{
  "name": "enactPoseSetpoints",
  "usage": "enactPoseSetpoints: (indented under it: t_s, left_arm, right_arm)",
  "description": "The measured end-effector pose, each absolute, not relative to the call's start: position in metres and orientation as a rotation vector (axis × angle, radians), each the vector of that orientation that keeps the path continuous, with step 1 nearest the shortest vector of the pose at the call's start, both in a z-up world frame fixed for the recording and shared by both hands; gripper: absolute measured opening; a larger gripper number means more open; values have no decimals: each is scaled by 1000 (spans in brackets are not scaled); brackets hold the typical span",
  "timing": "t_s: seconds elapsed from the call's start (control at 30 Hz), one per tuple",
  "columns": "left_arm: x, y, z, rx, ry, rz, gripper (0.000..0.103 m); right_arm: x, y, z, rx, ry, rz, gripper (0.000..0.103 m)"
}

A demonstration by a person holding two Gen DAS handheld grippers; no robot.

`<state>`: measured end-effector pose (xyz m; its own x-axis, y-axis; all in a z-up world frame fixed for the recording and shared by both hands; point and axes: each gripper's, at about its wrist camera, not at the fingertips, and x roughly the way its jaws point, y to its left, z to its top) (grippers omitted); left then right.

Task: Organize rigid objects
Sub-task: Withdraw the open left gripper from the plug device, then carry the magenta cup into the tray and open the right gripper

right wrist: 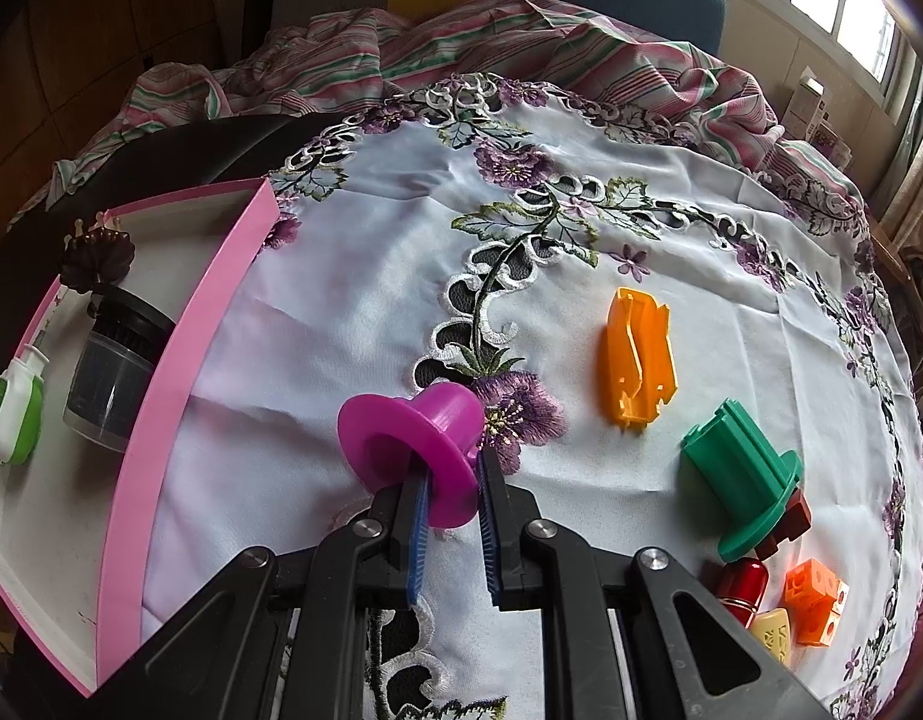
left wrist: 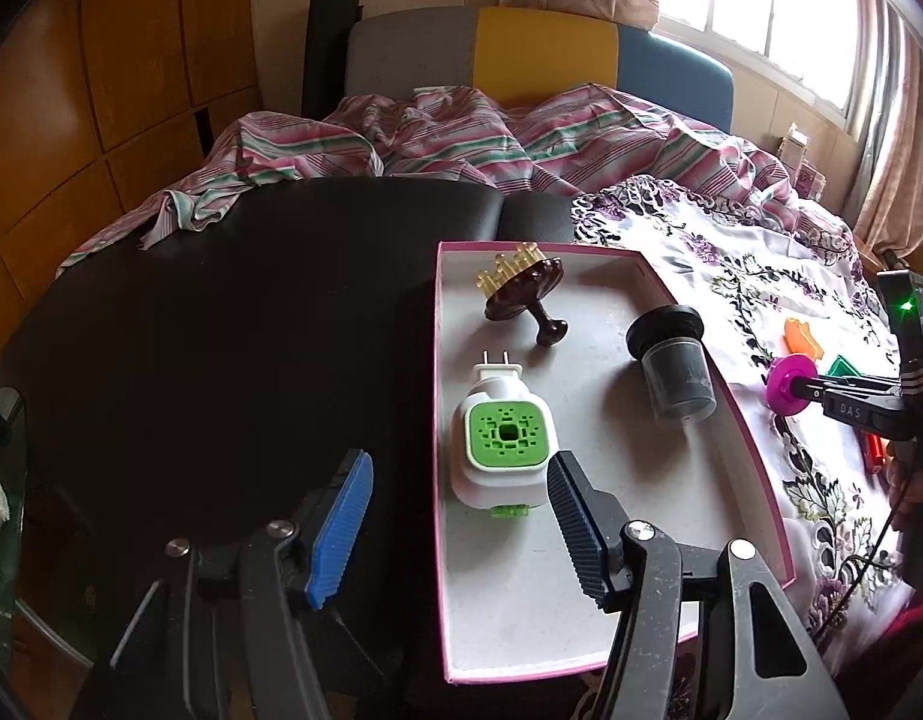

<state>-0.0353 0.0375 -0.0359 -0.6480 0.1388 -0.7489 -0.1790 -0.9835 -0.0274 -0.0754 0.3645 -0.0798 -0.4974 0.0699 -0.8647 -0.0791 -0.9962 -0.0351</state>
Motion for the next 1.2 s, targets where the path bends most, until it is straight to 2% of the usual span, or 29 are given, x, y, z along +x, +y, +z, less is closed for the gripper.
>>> enactPoseSetpoints:
  t_s: [0.4,0.73,1.2]
  left_arm:
    - [-34,18,-38,-1240,23,2722,62]
    - [-34,-4,-41,-1262,-45,2751,62]
    - [-37,-26,-43,-1277,-121,2780,62]
  right_arm:
    - [-72,337,-42,-1451,120,2799,13]
    - [-94,237,-6,-1442,44,3054,13]
    - [-144,153,-63,-1681,-156,2965,15]
